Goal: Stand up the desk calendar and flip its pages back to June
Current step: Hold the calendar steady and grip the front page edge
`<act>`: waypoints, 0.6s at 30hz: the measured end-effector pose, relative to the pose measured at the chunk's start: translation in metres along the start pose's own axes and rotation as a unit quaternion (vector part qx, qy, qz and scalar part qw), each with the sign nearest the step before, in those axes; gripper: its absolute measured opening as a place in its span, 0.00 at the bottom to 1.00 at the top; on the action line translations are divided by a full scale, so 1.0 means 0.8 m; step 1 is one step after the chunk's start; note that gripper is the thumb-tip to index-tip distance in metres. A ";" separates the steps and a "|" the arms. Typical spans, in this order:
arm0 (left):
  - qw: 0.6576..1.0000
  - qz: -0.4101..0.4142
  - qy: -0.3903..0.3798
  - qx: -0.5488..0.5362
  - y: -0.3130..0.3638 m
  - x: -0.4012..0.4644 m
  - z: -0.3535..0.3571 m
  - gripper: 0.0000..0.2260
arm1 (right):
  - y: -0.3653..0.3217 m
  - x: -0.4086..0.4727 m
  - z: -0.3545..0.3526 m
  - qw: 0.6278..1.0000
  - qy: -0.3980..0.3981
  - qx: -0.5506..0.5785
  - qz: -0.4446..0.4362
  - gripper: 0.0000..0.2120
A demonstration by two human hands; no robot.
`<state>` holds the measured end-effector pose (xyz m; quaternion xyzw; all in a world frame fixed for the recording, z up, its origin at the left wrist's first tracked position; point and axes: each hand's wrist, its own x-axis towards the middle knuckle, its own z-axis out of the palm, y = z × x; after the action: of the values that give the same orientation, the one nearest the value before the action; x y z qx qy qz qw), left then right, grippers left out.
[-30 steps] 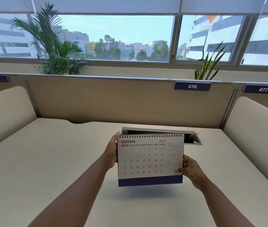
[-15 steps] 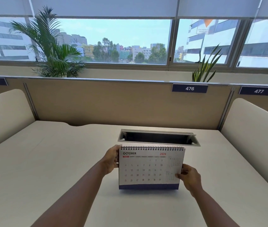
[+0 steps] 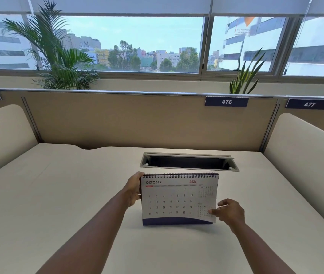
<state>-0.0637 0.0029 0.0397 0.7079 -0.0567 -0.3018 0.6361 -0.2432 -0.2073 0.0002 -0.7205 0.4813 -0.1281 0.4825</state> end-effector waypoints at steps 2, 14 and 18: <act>1.000 -0.002 -0.004 0.003 0.001 -0.001 0.000 0.18 | 0.001 0.000 -0.005 1.000 -0.007 0.000 -0.003 0.15; 1.000 -0.011 -0.010 0.012 0.000 -0.003 -0.001 0.18 | 0.003 0.006 -0.036 0.991 -0.129 0.013 -0.026 0.09; 1.000 -0.018 -0.013 0.012 0.002 -0.007 -0.001 0.18 | -0.008 0.000 -0.044 0.973 -0.222 0.059 -0.002 0.18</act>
<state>-0.0674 0.0060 0.0432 0.7125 -0.0554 -0.3215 0.6213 -0.2626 -0.2274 0.0230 -0.7020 0.3523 0.0061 0.6189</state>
